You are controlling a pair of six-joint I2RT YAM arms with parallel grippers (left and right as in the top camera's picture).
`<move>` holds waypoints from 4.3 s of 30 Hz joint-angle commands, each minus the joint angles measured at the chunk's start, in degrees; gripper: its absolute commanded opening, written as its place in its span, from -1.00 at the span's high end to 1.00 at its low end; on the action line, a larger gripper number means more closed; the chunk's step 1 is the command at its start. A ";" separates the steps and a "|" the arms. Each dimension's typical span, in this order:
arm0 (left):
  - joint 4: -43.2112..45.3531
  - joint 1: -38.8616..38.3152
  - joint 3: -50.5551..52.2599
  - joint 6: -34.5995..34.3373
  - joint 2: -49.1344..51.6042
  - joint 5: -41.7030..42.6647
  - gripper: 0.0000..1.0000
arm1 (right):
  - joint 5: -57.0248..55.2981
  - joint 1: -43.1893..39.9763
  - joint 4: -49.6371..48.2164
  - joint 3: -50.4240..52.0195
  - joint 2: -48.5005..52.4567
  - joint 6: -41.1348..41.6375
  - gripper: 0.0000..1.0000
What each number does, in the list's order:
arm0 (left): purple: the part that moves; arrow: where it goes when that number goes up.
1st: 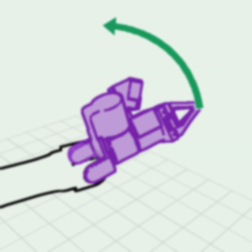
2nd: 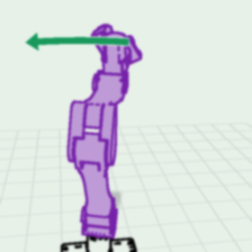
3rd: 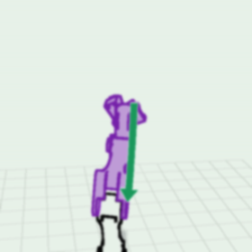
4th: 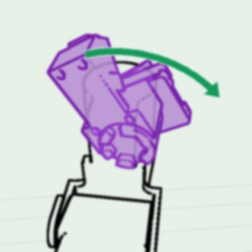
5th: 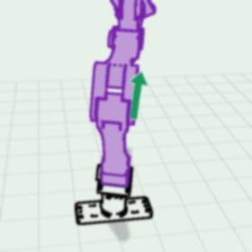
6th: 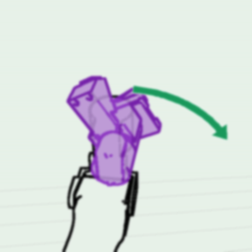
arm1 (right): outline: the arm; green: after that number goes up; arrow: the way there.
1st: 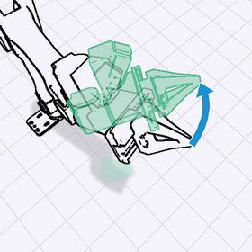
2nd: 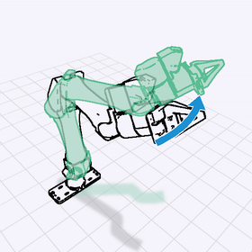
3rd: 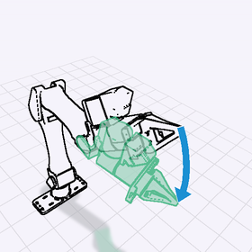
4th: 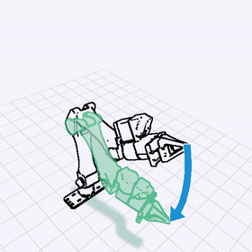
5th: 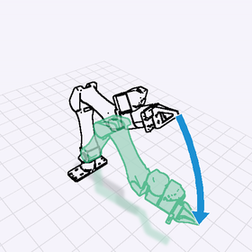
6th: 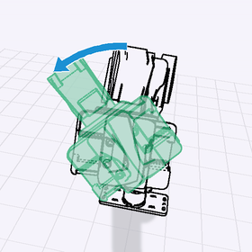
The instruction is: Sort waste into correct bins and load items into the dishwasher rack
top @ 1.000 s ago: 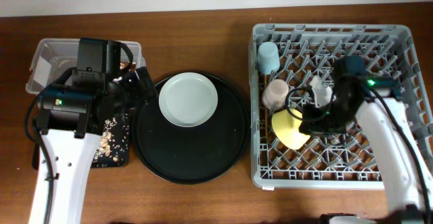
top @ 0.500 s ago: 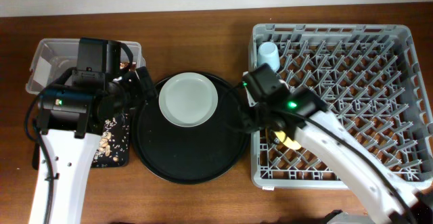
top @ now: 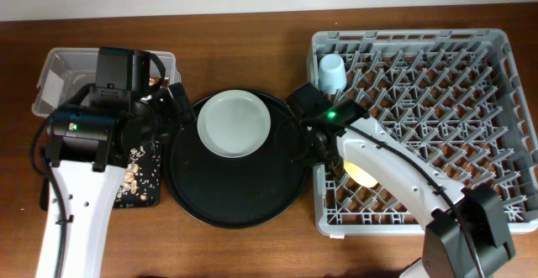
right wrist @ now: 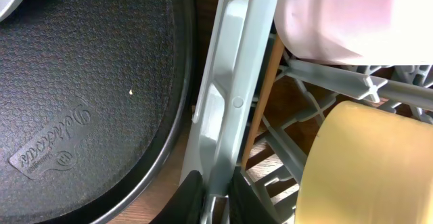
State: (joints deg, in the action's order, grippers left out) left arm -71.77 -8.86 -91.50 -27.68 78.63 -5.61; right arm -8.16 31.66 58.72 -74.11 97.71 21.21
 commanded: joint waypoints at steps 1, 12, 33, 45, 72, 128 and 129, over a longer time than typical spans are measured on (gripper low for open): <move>0.07 0.04 -0.68 0.31 -0.44 -0.24 -0.99 | -1.49 -0.24 0.63 -1.79 -0.39 0.26 0.70; 0.07 0.04 -0.68 0.33 -0.44 -0.24 -0.98 | 15.45 -0.17 -10.23 -18.03 4.13 -4.68 -0.78; 0.07 0.04 -0.68 0.33 -0.44 -0.24 -0.98 | 6.73 -0.22 -11.34 -28.17 15.54 -6.21 0.92; 0.07 0.04 -0.68 0.31 -0.44 -0.24 -0.99 | -53.81 -15.63 10.08 -33.24 4.48 -5.75 0.92; 0.07 0.04 -0.68 0.31 -0.44 -0.24 -0.99 | -7.02 -13.33 8.39 -38.32 7.63 -6.19 -0.97; 0.07 0.04 -0.68 0.31 -0.44 -0.24 -0.98 | -12.46 -26.93 -57.64 73.79 -97.53 27.26 -0.97; 0.07 0.04 -0.68 0.31 -0.44 -0.24 -0.99 | -12.39 -26.93 -61.20 73.79 -97.53 19.34 -0.97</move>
State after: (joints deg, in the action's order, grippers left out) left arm -71.79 -8.86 -91.77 -27.68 78.54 -5.61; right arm -17.87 5.06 1.56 -1.39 0.62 49.28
